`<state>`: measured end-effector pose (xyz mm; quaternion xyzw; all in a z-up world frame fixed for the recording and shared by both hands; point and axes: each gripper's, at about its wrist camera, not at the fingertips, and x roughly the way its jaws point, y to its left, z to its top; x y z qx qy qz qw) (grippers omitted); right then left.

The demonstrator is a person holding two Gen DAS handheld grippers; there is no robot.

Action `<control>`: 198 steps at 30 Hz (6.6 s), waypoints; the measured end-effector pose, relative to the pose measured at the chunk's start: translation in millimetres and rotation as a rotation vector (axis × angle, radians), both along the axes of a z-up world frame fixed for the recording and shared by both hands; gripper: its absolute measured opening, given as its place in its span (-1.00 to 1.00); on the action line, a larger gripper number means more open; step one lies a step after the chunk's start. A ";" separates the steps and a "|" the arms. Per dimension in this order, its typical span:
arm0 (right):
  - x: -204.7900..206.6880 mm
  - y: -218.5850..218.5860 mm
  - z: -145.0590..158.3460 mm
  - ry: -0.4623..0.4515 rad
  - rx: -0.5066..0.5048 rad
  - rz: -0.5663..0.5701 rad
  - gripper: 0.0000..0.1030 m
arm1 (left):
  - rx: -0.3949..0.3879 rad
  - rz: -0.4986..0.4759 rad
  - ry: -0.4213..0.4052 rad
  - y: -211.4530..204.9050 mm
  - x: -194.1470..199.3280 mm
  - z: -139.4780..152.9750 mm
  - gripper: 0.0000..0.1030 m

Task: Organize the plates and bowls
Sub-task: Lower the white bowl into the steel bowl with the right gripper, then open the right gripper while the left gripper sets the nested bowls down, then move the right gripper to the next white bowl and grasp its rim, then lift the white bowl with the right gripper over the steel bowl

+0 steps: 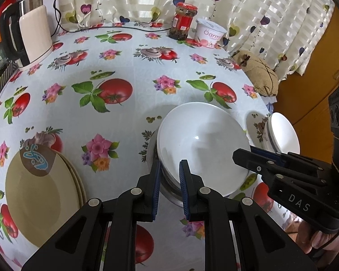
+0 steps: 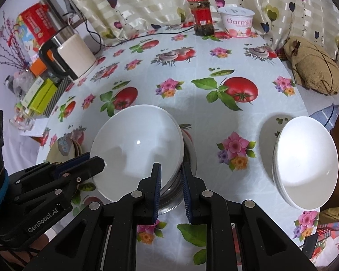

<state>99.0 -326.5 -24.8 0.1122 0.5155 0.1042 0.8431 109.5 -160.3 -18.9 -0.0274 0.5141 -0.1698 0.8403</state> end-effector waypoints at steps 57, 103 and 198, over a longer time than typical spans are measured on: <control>-48.8 -42.1 58.3 -0.193 -0.108 -0.075 -0.29 | -0.065 -0.098 -0.147 -41.0 -23.6 55.7 -0.66; -61.3 -161.3 30.4 -0.141 -0.093 -0.328 -0.26 | -0.094 -0.301 -0.058 -162.4 -1.2 27.8 -0.66; -37.7 -71.0 63.7 -0.196 -0.068 -0.174 -0.66 | -0.080 -0.097 -0.161 -68.9 -4.4 57.6 -0.66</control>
